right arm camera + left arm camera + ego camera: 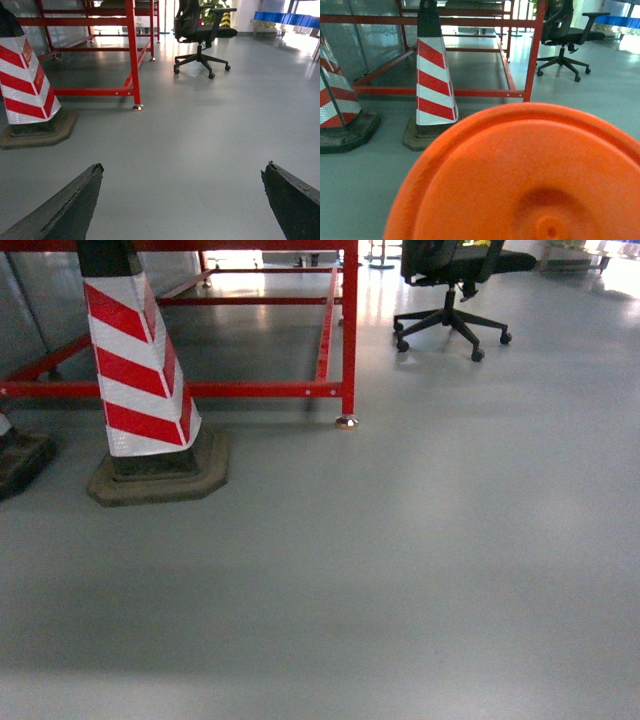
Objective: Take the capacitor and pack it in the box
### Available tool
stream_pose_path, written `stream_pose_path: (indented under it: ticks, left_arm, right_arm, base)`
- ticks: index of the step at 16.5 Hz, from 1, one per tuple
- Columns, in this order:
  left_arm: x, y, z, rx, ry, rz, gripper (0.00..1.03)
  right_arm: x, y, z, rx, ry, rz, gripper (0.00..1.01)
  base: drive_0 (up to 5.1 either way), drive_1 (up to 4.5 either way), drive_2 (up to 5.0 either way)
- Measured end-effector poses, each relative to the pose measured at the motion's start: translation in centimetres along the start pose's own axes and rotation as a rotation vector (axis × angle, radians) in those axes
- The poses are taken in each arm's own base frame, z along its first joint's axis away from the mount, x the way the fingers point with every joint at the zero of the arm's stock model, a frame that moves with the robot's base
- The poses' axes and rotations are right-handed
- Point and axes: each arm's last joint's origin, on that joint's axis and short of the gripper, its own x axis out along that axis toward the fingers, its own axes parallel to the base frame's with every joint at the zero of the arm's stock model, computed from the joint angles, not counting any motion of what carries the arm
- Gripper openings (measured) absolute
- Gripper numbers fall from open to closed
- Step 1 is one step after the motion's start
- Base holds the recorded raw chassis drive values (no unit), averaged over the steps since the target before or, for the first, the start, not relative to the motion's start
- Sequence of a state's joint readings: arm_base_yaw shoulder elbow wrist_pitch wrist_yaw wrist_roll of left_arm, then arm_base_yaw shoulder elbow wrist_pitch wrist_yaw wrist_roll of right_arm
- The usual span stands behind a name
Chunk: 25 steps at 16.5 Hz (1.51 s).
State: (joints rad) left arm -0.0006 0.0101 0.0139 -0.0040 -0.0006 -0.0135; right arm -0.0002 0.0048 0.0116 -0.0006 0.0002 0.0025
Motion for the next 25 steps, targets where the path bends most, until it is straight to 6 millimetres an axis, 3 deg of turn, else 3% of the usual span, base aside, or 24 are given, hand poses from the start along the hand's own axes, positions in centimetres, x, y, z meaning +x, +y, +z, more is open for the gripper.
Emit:
stream_pose_path:
  ticks: [25]
  left_arm:
    - [0.00, 0.01, -0.03, 0.000, 0.003, 0.006, 0.43]
  right_arm:
    - [0.00, 0.01, 0.01, 0.000, -0.001, 0.004, 0.98]
  base:
    - [-5.0, 2.43, 2.4]
